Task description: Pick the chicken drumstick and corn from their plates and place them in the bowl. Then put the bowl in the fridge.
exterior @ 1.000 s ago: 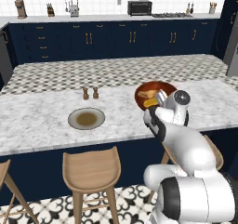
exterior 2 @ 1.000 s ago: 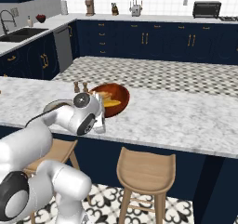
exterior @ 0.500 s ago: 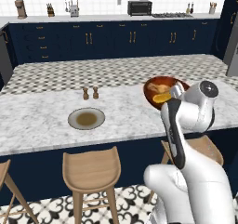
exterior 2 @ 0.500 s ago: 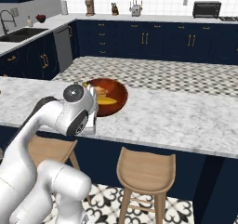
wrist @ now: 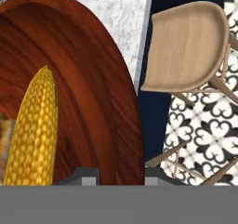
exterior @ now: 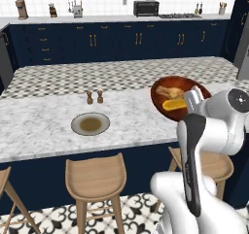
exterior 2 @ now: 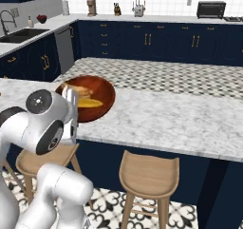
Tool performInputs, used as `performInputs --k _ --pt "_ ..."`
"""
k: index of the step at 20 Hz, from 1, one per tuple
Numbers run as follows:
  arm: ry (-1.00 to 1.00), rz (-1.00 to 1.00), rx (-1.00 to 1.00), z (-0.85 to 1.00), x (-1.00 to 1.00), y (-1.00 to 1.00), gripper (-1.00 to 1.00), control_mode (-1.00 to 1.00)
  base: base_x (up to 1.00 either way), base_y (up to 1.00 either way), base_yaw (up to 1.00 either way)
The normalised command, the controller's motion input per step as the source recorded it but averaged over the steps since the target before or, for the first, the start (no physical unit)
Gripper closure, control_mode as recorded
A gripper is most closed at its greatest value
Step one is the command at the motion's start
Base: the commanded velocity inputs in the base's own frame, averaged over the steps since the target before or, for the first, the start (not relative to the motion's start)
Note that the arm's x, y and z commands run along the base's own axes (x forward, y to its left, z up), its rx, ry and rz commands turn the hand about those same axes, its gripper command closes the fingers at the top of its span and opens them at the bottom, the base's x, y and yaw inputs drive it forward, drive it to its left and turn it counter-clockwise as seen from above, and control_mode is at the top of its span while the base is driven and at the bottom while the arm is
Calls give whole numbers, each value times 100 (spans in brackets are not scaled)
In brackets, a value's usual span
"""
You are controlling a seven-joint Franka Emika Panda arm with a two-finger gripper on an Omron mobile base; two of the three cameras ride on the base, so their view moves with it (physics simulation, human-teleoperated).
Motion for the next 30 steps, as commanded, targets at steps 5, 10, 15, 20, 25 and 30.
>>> performInputs --k 5,10,15,20,25,30 --pt "-2 -2 -2 8 -20 3 100 100 -80 -13 -8" --pt "0 0 0 0 0 0 100 100 -99 -74 -16" --pt "0 0 0 0 0 0 100 100 -49 -100 -24" --pt "0 0 0 0 0 0 100 100 -6 -100 -25" --pt "0 0 0 0 0 0 100 100 4 -100 -23" --pt "0 0 0 0 0 0 100 100 9 -100 -15"
